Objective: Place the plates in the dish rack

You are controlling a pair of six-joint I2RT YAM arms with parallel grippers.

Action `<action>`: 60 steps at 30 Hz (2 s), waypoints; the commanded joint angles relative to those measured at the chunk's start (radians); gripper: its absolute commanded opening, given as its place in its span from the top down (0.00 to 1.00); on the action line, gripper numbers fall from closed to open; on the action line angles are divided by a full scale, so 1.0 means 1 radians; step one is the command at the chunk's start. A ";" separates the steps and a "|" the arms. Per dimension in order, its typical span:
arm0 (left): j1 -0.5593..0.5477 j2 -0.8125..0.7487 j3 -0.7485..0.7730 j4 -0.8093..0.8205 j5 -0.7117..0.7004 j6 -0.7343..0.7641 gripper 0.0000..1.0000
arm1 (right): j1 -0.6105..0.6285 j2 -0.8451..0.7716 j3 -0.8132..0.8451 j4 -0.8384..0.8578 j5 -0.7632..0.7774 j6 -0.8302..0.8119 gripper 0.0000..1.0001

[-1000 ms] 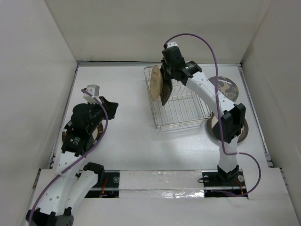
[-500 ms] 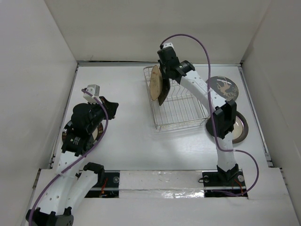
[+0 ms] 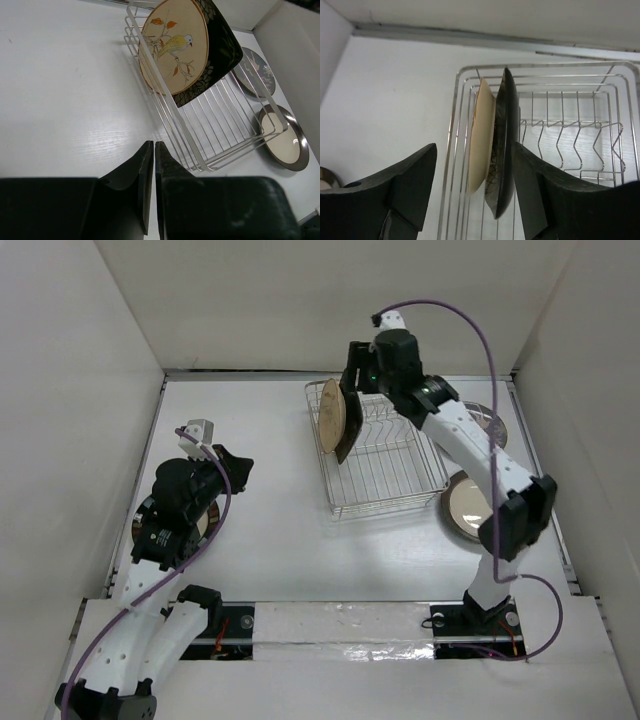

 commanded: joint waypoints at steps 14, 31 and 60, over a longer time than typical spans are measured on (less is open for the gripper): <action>-0.026 -0.017 -0.004 0.054 0.041 0.017 0.93 | -0.782 -0.776 -1.108 0.536 -0.207 0.271 0.99; -0.151 -0.071 0.010 0.027 -0.019 0.042 0.92 | -1.088 -0.199 -0.999 0.766 -0.463 0.492 0.38; -0.223 -0.065 0.017 0.020 -0.055 0.056 0.92 | -1.069 0.227 -0.717 0.651 -0.755 0.483 0.57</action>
